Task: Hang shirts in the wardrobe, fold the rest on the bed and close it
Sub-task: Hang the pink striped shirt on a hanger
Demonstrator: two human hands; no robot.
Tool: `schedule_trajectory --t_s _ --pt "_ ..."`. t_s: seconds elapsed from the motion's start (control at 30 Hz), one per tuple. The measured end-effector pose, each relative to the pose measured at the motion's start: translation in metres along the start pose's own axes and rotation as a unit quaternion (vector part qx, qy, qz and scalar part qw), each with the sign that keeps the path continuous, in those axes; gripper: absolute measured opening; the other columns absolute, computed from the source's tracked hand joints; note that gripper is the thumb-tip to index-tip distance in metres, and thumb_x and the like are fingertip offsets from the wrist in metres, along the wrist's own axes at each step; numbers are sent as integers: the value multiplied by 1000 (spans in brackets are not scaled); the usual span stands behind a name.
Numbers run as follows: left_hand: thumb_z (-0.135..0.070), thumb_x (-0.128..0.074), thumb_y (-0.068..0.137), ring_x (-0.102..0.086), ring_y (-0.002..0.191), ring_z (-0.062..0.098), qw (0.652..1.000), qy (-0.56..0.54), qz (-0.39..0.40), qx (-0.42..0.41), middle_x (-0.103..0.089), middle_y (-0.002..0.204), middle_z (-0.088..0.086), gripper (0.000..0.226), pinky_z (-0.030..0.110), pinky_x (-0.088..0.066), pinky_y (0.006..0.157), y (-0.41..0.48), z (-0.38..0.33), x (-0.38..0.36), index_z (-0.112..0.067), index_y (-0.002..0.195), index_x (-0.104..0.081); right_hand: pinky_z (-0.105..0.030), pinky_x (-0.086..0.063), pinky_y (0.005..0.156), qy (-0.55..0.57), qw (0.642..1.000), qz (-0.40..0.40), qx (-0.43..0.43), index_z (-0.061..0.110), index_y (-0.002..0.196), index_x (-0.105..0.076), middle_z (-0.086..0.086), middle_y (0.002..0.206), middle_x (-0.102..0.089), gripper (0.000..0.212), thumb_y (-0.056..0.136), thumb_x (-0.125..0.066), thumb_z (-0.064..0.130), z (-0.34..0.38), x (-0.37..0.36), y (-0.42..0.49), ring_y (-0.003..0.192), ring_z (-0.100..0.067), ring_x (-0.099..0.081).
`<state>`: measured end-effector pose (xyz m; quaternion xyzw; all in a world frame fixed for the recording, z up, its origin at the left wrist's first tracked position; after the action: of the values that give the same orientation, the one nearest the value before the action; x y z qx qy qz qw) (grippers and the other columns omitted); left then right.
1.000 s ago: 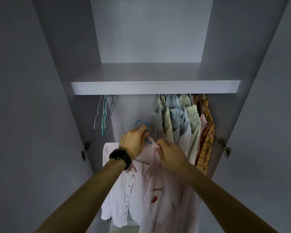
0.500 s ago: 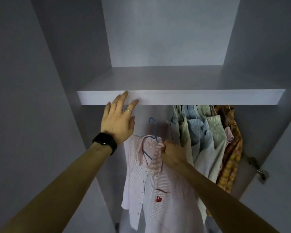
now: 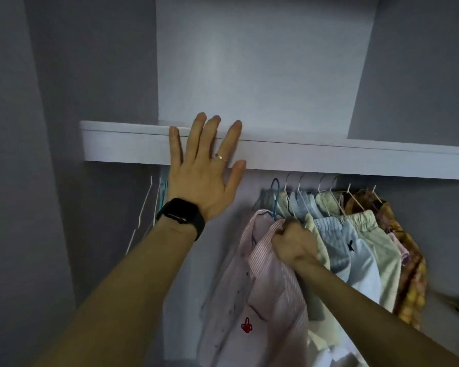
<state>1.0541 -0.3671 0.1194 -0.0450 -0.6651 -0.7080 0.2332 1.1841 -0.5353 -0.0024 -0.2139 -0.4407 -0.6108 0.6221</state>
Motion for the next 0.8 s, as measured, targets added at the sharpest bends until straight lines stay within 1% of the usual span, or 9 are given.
schedule_trajectory --t_s 0.1,0.2,0.27,0.33,0.5,0.57,0.67,0.73,0.8 --pt "-53 -28 101 -15 152 30 999 5 -43 -4 -27 161 9 62 58 3 119 -2 -1 -3 -29 158 -21 -35 -46 84 13 999 -48 -4 0 115 -55 -21 115 -66 34 95 -51 27 2 3 16 106 -39 -62" --pt "-52 -29 99 -11 153 28 998 6 -67 1 -21 164 7 63 56 4 120 -3 -2 -4 -31 158 -20 -37 -47 87 22 996 -90 -6 -1 114 -58 -23 118 -66 35 96 -51 28 10 8 34 109 -40 -61" --pt "-53 -27 99 -8 154 27 997 4 -82 2 -17 166 5 63 55 5 120 -3 -1 -5 -33 159 -17 -36 -47 87 45 993 -107 -15 -1 115 -61 -24 119 -65 36 95 -53 29 14 11 48 111 -41 -61" --pt "-53 -26 99 -8 154 26 996 6 -92 0 -16 166 5 63 55 4 120 -4 -2 -6 -33 159 -17 -37 -47 88 66 990 -123 -24 0 116 -62 -26 121 -64 37 94 -53 28 17 12 61 112 -42 -60" --pt "-53 -28 98 -10 153 26 993 1 -118 2 -19 165 5 63 56 3 120 -2 -1 -8 -33 158 -20 -37 -48 90 41 987 -153 -14 0 112 -65 -26 120 -66 36 93 -55 29 26 7 87 111 -43 -61" --pt "-52 -29 98 -12 153 27 992 1 -128 1 -21 164 6 63 57 2 120 -2 -1 -10 -33 157 -23 -37 -49 89 40 988 -148 -18 1 112 -65 -25 120 -66 35 94 -55 29 26 5 97 111 -42 -61" --pt "-51 -34 98 -17 152 27 990 -3 -142 -2 -26 163 6 63 56 1 120 -2 -1 -10 -31 157 -26 -39 -49 94 12 995 -97 -35 6 121 -63 -22 126 -64 44 97 -49 41 20 -11 102 115 -39 -61" --pt "-51 -36 98 -18 152 28 989 -3 -145 -5 -28 162 7 63 56 1 120 -3 -1 -11 -30 157 -27 -42 -48 98 -45 995 -70 -49 12 126 -61 -17 130 -63 46 97 -46 44 12 -20 97 119 -35 -60" --pt "-52 -34 99 -18 152 29 991 0 -130 -6 -26 162 8 63 55 4 120 -3 0 -12 -30 157 -25 -42 -47 100 -101 993 -27 -50 16 129 -58 -12 133 -62 43 96 -48 42 7 -23 91 121 -32 -59"
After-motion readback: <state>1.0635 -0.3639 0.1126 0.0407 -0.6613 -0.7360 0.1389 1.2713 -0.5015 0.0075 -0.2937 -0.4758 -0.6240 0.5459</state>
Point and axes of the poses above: each hand's wrist, its own y-axis towards the middle knuckle, its own x-axis out of the back of the hand, z = x × y, the point moved 5 cm from there along y, towards the middle knuckle
